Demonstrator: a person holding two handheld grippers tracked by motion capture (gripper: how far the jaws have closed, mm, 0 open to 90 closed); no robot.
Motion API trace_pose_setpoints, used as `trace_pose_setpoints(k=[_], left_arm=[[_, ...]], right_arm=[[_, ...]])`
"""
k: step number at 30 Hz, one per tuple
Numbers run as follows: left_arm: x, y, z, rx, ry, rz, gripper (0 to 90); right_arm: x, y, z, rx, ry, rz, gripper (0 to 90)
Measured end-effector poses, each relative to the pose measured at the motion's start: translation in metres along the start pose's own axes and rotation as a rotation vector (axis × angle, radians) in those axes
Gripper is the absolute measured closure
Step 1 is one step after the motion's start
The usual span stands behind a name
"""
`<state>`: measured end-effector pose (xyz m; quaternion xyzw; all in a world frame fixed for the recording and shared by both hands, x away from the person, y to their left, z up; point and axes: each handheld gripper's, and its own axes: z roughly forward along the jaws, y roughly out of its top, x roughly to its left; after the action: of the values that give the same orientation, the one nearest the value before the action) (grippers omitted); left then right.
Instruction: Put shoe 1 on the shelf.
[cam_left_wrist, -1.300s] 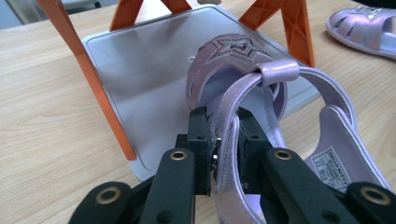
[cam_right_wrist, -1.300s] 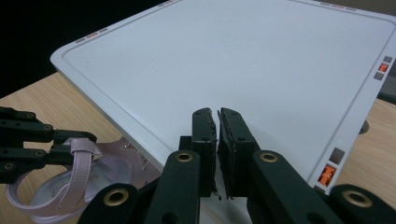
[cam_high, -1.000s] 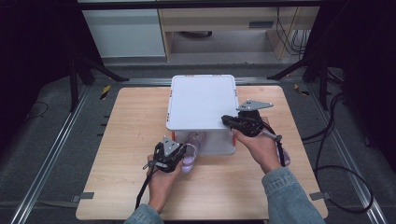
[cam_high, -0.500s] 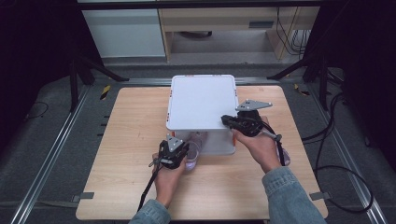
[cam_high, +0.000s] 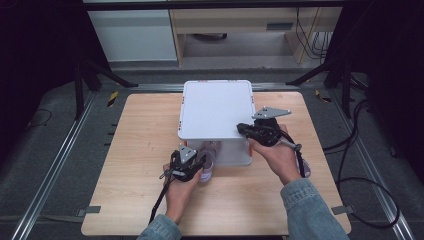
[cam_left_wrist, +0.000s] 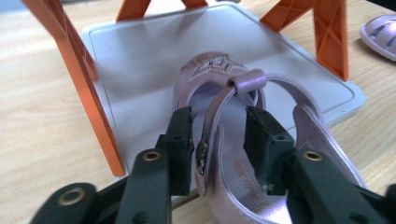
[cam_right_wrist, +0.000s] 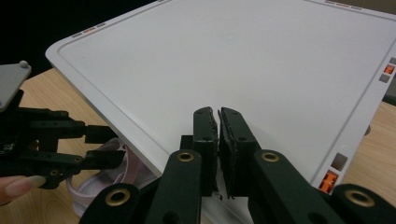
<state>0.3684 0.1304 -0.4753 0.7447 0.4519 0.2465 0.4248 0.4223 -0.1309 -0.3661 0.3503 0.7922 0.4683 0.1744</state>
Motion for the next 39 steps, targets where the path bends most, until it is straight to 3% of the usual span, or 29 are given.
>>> trace_pose_setpoints(k=[4, 8, 9, 13, 16, 17, 18, 25, 30, 39], left_arm=[[0.0, 0.004, -0.015, -0.038, -0.026, 0.077, 60.8], [0.0, 0.009, -0.031, -0.07, -0.044, 0.145, 71.2], [0.0, 0.009, -0.031, -0.07, -0.044, 0.145, 74.2], [-0.002, 0.008, -0.047, -0.058, -0.081, 0.211, 82.5], [-0.009, 0.002, -0.055, -0.019, -0.116, 0.286, 86.0], [-0.009, 0.002, -0.055, -0.019, -0.116, 0.286, 86.6], [-0.013, -0.003, -0.057, -0.009, -0.116, 0.331, 87.0], [-0.018, -0.021, -0.058, 0.05, -0.146, 0.35, 88.8], [-0.025, -0.043, -0.056, 0.112, -0.166, 0.378, 89.0], [-0.02, -0.044, -0.045, 0.138, -0.145, 0.406, 88.9]], right_arm=[[0.0, 0.0, 0.0, -0.001, -0.003, -0.002, 85.2], [0.001, 0.0, 0.0, -0.003, -0.006, -0.002, 85.2], [0.001, 0.0, 0.0, -0.002, -0.007, 0.0, 85.2], [0.002, 0.0, 0.0, 0.0, -0.012, 0.0, 85.2], [0.002, 0.001, 0.0, 0.004, -0.015, -0.001, 85.2], [0.002, 0.001, 0.0, 0.004, -0.015, -0.001, 85.2], [0.002, 0.001, 0.0, 0.006, -0.019, -0.01, 85.2], [0.003, 0.001, 0.0, 0.008, -0.022, -0.016, 85.2], [0.002, 0.001, 0.0, 0.008, -0.019, -0.018, 85.2], [0.001, 0.001, 0.0, 0.006, -0.015, -0.021, 85.3]])
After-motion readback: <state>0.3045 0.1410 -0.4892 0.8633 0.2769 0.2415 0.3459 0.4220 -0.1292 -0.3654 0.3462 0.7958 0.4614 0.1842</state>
